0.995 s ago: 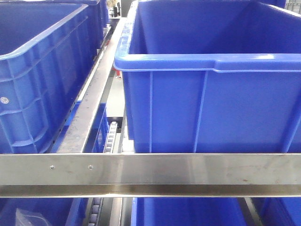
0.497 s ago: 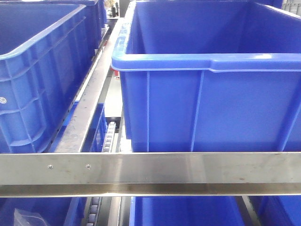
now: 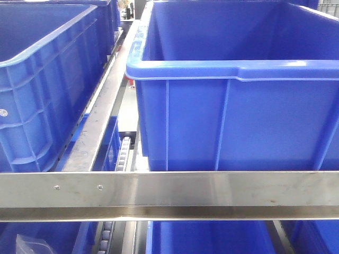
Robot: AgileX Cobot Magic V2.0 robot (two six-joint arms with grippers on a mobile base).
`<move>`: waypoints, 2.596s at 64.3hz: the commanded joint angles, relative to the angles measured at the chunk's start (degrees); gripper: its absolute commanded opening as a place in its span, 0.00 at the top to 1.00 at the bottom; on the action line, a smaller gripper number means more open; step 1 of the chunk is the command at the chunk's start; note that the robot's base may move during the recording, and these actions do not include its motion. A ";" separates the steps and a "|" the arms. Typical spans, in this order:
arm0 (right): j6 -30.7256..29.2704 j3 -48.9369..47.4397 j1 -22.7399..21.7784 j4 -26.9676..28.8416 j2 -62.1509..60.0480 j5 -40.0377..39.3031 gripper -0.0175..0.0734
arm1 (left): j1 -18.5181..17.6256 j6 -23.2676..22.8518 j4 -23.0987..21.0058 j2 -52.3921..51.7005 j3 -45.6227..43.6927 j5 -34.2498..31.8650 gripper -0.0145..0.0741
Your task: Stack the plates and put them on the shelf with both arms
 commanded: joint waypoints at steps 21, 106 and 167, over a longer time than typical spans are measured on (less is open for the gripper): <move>0.00 9.65 -1.03 0.01 -9.63 -5.68 0.75 | 0.24 -0.53 -0.17 0.28 -1.71 -4.19 0.74; 0.51 18.85 -2.78 0.41 -9.91 -15.84 0.75 | 0.24 -0.53 -0.17 0.28 -1.71 -4.18 0.74; 0.51 18.85 -2.72 0.41 -9.91 -15.79 0.75 | 1.03 -0.37 6.12 -29.75 23.29 -32.78 0.74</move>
